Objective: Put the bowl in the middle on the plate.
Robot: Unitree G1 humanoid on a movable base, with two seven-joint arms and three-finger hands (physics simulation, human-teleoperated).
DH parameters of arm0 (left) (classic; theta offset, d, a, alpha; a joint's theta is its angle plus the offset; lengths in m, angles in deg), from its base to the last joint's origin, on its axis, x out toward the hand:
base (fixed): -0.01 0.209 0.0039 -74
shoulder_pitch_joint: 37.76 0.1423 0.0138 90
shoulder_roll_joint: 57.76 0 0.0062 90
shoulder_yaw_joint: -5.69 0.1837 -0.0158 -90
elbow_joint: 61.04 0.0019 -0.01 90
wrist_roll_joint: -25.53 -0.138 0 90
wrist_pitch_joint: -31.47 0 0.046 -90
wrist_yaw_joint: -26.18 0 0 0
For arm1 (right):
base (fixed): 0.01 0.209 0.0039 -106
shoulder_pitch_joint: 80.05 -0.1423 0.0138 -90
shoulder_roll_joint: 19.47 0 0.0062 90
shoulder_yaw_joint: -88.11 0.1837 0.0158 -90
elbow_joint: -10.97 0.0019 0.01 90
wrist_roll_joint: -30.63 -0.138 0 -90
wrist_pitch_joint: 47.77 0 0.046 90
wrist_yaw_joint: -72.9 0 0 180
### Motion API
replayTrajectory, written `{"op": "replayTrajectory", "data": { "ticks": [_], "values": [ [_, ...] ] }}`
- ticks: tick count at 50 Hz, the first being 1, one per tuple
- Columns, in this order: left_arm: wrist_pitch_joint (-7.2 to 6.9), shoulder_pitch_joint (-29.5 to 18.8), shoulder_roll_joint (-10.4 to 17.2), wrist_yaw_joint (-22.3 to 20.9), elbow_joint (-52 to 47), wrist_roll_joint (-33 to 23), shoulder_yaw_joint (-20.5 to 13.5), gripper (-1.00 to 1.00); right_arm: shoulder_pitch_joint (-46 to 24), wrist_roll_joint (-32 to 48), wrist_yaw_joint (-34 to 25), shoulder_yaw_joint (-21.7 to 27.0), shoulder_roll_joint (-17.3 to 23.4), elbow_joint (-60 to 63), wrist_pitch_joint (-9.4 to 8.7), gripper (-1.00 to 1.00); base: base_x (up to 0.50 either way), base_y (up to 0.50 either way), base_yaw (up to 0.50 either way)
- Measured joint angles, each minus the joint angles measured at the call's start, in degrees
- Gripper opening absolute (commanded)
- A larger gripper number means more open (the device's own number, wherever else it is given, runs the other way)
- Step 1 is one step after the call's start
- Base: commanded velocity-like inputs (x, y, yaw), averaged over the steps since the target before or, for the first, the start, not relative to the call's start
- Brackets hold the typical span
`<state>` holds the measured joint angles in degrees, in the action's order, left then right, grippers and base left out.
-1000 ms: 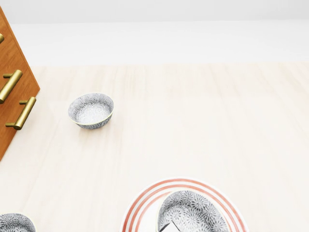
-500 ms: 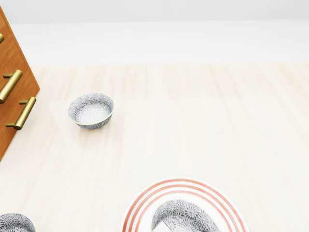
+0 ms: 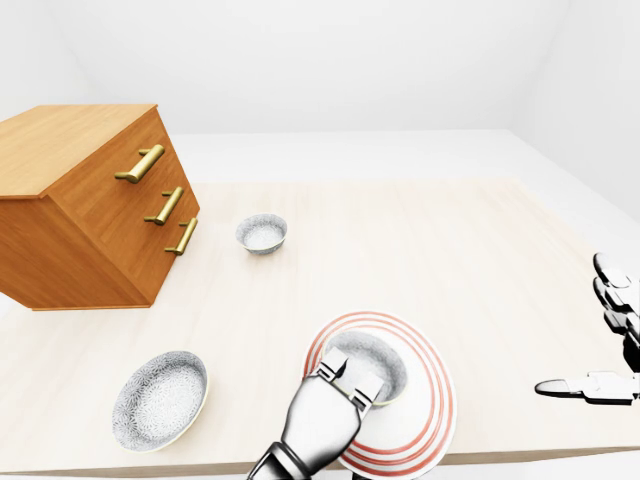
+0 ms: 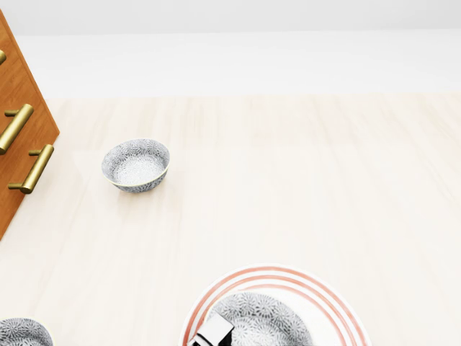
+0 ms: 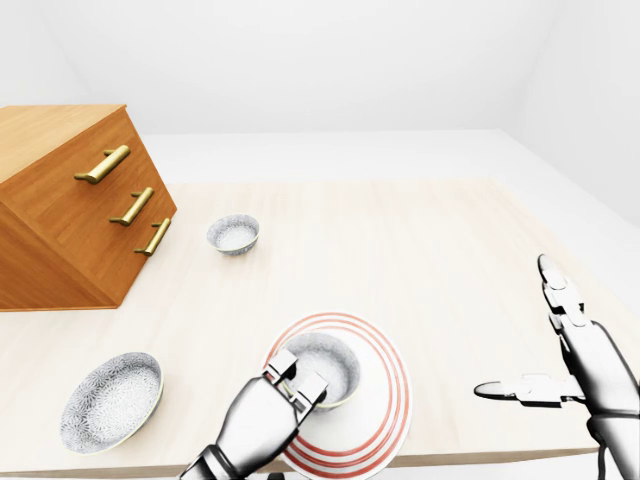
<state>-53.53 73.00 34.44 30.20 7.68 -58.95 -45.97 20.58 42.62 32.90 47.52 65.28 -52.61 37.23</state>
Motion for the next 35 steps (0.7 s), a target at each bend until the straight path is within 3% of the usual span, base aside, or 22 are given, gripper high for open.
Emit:
{"op": "replayTrajectory", "data": {
  "ticks": [21,35],
  "values": [
    [0.0,-0.76,-2.67,-3.72,0.47,4.92,-5.05,-1.0,-0.24,0.35,0.0,-0.62,0.26,-0.58,0.0,1.0,0.0,0.0,0.0],
    [0.0,-0.94,-4.12,-10.11,-1.44,10.29,-8.34,-1.0,-0.32,0.6,0.0,-0.89,0.4,-0.86,0.0,1.0,0.0,0.0,0.0]
  ]
}}
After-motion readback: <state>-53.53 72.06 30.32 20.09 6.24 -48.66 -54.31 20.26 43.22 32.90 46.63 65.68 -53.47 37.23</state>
